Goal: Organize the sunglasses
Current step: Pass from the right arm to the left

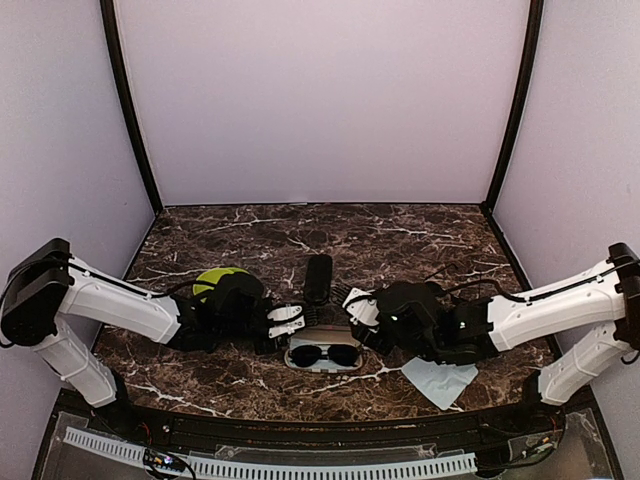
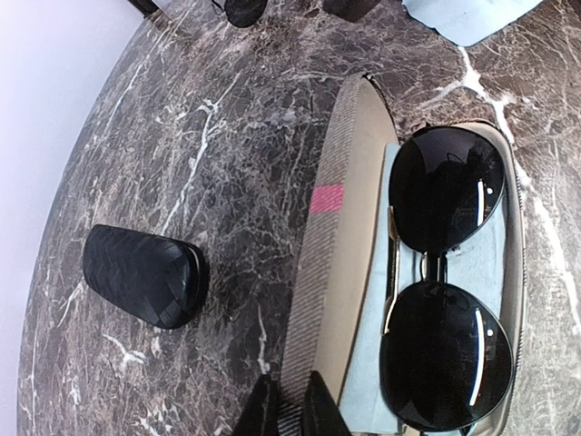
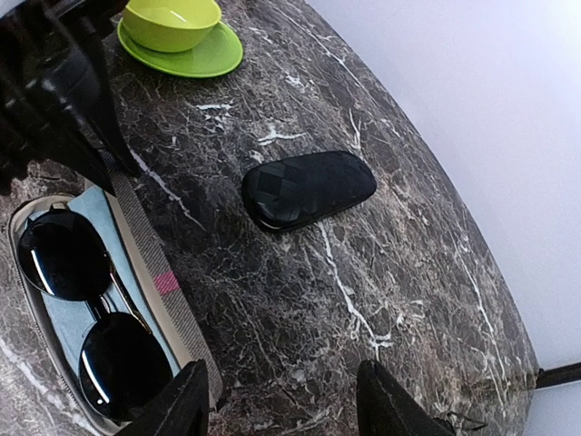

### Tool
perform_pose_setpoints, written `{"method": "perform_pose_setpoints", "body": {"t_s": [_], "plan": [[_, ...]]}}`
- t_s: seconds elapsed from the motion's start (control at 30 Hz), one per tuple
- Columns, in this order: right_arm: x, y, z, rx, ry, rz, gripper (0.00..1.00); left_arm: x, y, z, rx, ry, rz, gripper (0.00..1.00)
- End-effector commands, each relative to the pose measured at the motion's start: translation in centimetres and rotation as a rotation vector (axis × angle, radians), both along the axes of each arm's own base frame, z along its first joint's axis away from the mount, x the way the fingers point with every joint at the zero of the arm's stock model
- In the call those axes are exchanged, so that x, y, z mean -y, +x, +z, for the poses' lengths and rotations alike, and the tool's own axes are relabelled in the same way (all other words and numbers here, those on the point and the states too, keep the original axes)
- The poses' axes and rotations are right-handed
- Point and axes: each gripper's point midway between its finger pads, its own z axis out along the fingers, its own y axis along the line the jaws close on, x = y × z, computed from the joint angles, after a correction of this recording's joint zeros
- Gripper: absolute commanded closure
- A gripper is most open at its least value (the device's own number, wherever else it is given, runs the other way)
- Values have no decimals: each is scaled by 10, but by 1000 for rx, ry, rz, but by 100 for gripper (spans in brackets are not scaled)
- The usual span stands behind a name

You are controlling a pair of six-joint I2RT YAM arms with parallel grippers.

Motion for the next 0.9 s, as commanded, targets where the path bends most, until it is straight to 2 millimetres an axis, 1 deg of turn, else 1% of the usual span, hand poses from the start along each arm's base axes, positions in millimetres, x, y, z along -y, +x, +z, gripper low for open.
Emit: {"method": "perform_pose_setpoints", "body": {"t_s": [0.0,0.2,0.3,0.4,0.5,0.87], "plan": [[11,7,4,-56,128,-94,44,3,8,28,86,-77,41,90],[24,4,-21,-164,197,-184,42,3,12,29,112,-83,86,90],[27,1,-31,-205,221,-202,41,2,13,29,113,-92,102,90],[27,-3,-39,-234,237,-205,41,3,12,28,112,-95,109,90],[28,-2,-46,-242,223,-216,41,3,11,26,107,-93,113,90],[24,9,-64,-259,178,-261,42,6,8,26,106,-98,105,90]]}}
